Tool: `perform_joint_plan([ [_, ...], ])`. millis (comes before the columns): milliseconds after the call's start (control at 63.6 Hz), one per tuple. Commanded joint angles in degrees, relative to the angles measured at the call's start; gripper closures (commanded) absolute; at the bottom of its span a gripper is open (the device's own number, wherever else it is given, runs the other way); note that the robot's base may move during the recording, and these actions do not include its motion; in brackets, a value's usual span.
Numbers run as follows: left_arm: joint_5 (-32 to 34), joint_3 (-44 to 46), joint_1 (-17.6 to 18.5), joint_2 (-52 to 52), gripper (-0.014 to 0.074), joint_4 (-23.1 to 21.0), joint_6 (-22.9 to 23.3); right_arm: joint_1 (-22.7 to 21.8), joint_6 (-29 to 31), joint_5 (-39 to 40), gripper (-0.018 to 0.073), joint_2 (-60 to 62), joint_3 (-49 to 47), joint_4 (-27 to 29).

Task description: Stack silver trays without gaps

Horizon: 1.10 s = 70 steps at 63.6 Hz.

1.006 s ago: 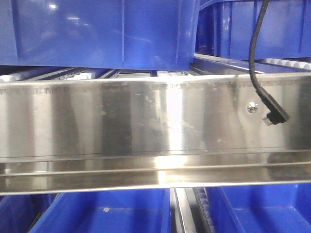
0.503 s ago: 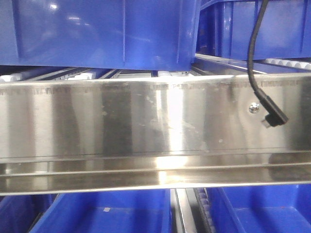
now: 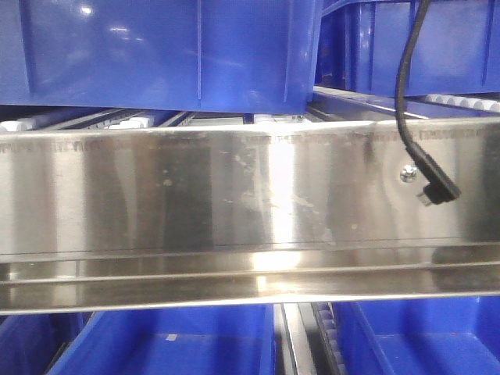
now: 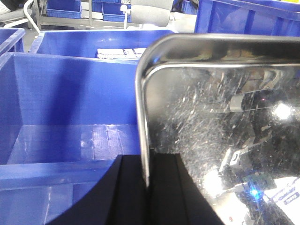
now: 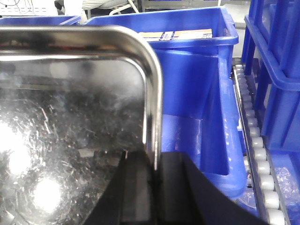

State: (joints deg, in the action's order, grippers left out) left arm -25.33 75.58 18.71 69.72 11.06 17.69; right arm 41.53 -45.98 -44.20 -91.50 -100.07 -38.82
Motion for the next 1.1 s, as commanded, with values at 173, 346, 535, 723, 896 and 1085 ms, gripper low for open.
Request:
perform_joint_plan([
  [173, 3.3, 0.7, 1.0, -0.5, 0.0614, -2.6, -0.5, 0.7, 0.4, 12.9, 0.0637, 0.1, -0.5, 1.2],
  [346, 3.3, 0.7, 1.0, -0.5, 0.0614, -2.6, -0.5, 0.7, 0.4, 12.9, 0.0637, 0.1, -0.5, 1.2],
  [535, 3.3, 0.7, 1.0, -0.5, 0.0614, -2.6, -0.5, 0.7, 0.4, 12.9, 0.0637, 0.1, -0.5, 1.2],
  [723, 3.3, 0.7, 1.0, -0.5, 0.0614, -2.6, -0.5, 0.7, 0.4, 12.9, 0.0637, 0.1, -0.5, 1.2],
  [896, 3.3, 0.7, 1.0, -0.5, 0.0614, -2.6, -0.5, 0.7, 0.4, 12.9, 0.0637, 0.1, -0.5, 1.2],
  [1085, 3.3, 0.7, 1.0, -0.5, 0.0614, -2.6, -0.5, 0.7, 0.4, 12.9, 0.0637, 0.1, -0.5, 1.2],
])
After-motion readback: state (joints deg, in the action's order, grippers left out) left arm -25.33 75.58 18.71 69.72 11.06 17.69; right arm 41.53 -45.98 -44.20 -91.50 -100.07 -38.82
